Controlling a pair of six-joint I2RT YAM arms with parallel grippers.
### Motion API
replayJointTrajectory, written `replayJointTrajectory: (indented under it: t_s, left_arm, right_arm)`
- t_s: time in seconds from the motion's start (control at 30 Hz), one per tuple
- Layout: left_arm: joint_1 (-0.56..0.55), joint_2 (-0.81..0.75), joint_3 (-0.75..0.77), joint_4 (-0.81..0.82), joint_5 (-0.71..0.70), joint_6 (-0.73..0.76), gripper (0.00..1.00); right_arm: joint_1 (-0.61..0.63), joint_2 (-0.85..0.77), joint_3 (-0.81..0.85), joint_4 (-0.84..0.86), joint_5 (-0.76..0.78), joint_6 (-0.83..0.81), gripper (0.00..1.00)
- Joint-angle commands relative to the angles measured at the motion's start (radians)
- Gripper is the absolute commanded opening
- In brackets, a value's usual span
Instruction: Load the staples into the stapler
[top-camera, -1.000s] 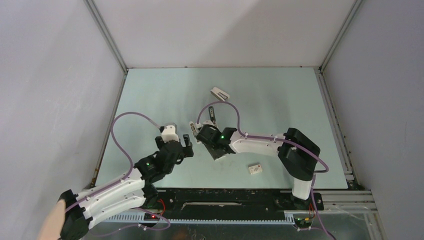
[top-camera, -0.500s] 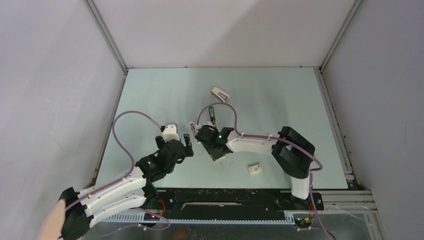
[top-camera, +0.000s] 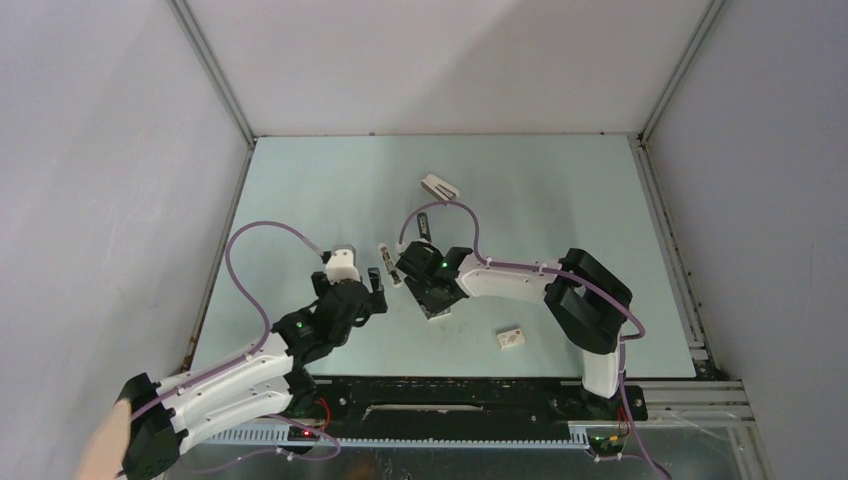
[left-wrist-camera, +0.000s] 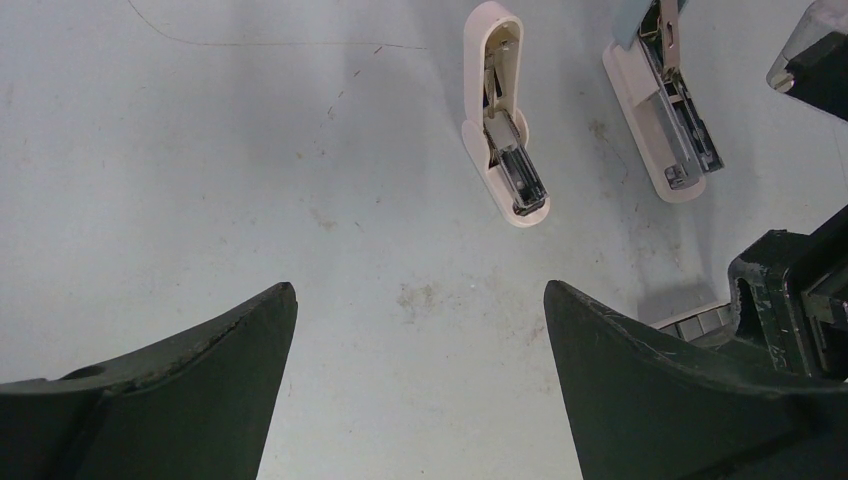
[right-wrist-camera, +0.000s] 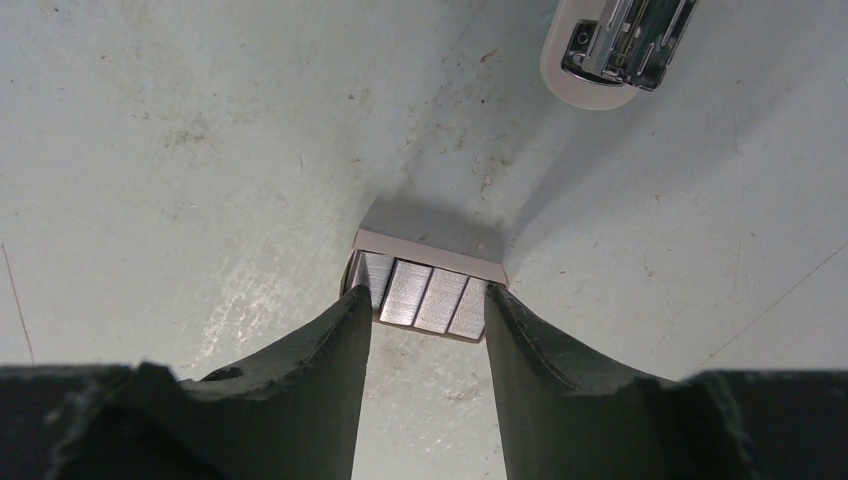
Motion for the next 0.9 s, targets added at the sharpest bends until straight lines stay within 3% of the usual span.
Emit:
replayJointTrajectory:
  t_s: [0.0,0.53,0.87]
  left_arm:
    - [0.001,0.006,0.039,0.023,-0.011,0.019,0.96]
    - [0.001,-0.006,0.03,0.046,0.013,0.025,0.96]
    - [0.001,-0.013,0.027,0.048,0.019,0.024,0.96]
  right_arm:
    - [-0.004,0.043,-0.024,0.016,-0.045,0.001,0.5]
    - [0.02,0.044,-0.023,0.035,0.018,-0.016,0.6]
    - [0.024,0.039,-0.023,0.02,0.071,-0.012,0.6]
